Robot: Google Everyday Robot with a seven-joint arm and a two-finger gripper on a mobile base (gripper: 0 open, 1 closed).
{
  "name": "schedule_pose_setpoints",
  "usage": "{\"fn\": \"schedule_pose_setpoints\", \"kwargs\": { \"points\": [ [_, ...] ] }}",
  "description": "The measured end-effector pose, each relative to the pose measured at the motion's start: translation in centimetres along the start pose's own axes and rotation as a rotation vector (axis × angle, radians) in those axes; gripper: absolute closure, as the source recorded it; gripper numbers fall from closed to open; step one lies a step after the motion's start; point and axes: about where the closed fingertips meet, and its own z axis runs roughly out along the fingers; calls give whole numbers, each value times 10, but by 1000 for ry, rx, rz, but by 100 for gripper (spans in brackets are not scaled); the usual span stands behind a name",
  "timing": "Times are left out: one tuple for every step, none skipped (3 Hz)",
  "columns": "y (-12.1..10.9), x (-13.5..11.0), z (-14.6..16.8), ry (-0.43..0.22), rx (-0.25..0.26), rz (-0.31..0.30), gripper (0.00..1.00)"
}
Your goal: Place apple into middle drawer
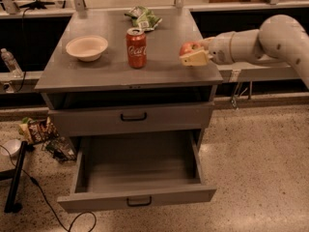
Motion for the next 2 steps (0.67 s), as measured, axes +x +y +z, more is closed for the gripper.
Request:
{"fn": "schedule_pose_setpoints", "kwargs": {
  "points": [
    [46,-3,-54,-24,-56,-32,100],
    [98,11,-81,-7,-138,-18,100]
  ]
}}
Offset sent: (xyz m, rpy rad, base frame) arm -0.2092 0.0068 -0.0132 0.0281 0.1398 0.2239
